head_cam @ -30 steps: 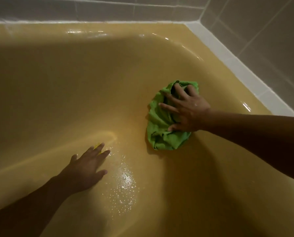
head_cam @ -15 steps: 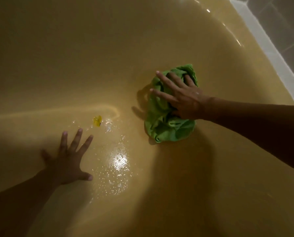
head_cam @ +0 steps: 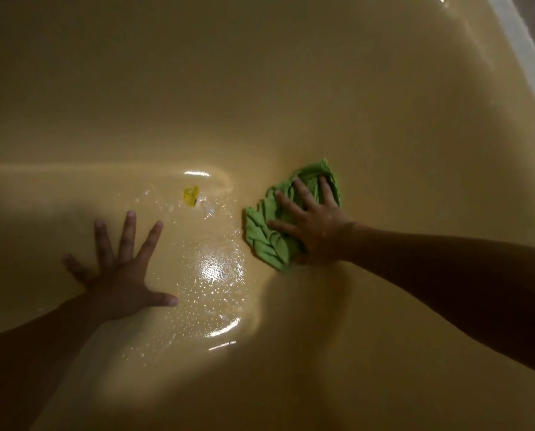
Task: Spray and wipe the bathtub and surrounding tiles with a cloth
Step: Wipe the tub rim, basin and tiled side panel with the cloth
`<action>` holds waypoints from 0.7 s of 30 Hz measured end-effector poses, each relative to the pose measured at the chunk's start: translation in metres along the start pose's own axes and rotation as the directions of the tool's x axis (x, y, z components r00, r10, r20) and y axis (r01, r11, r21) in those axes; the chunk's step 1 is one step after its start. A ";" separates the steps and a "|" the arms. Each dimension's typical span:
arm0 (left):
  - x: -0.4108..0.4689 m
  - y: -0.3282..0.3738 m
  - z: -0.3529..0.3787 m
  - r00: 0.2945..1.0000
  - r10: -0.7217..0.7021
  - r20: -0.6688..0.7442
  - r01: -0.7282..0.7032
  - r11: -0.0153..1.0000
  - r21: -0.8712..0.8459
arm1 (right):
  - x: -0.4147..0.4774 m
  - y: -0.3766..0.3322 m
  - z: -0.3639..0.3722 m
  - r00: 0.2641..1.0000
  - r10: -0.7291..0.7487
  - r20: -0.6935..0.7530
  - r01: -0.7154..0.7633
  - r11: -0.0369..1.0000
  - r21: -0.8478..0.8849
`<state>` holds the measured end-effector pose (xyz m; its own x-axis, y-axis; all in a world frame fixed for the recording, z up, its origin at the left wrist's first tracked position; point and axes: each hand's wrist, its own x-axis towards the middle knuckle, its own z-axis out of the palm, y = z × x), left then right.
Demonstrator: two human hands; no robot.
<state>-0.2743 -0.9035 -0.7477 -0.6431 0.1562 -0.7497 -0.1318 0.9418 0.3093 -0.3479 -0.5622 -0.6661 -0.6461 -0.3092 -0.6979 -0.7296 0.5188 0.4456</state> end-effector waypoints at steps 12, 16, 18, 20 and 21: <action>-0.037 -0.026 0.027 0.999 -0.046 0.029 0.047 0.997 -0.056 | -0.172 0.013 0.022 0.980 -0.197 -0.024 0.196 0.980 -0.045; -0.047 -0.032 0.034 0.996 -0.071 0.045 0.074 0.996 -0.057 | -0.162 0.057 0.004 0.991 -0.096 -0.095 0.084 0.989 -0.118; -0.049 -0.033 0.035 0.995 -0.083 0.056 0.086 0.995 -0.054 | -0.146 0.076 0.000 0.992 -0.064 -0.106 0.045 0.985 -0.169; -0.050 -0.033 0.034 0.995 -0.079 0.066 0.083 0.995 -0.053 | -0.129 0.091 -0.004 0.995 -0.023 -0.093 0.003 0.977 -0.214; -0.051 -0.034 0.033 0.995 -0.073 0.066 0.076 0.996 -0.054 | -0.121 0.096 -0.006 0.996 0.000 -0.089 -0.019 0.975 -0.222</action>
<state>-0.2121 -0.9333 -0.7399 -0.5803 0.1069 -0.8074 -0.2208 0.9336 0.2823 -0.3415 -0.4799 -0.5354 -0.6631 -0.3790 -0.6455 -0.7485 0.3348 0.5724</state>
